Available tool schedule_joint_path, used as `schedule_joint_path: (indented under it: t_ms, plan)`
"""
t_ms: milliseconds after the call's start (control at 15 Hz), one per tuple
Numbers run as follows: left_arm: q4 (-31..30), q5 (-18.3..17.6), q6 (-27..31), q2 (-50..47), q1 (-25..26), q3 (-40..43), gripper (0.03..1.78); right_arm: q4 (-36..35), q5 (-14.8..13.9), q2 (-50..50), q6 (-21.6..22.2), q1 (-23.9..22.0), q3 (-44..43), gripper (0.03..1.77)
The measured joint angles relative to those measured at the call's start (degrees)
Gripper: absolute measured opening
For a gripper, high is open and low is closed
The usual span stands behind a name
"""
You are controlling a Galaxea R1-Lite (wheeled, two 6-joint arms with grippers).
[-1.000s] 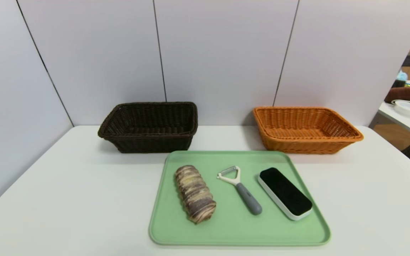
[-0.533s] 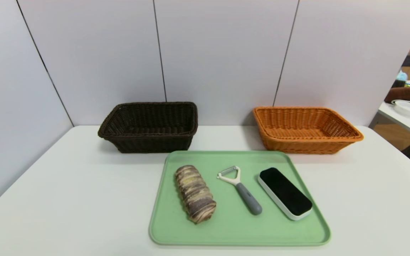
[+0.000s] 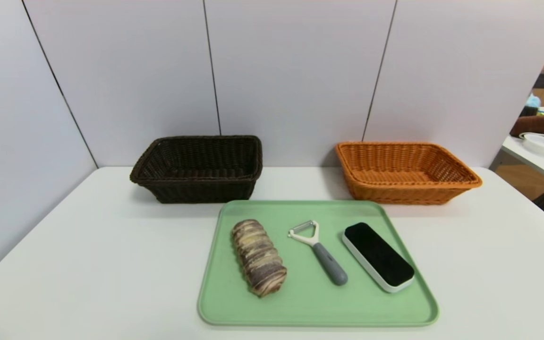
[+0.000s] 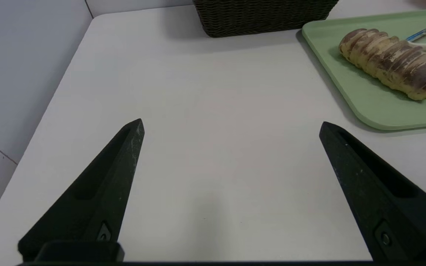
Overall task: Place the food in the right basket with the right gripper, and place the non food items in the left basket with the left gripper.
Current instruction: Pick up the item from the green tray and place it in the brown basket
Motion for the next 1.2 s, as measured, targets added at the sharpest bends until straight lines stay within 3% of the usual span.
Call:
schedule_joint_path:
  t_ms: [933,1200]
  plan:
    - [0.5,-1.3,0.0,45.0,0.1,-24.6,1.69,0.3,0.6,34.1,0.4,0.7,-18.6,1.69]
    - [0.6,-7.1,0.4,54.7,0.1,-30.4,1.69,-0.1,0.9,43.3,0.4,0.7,-22.6,1.69]
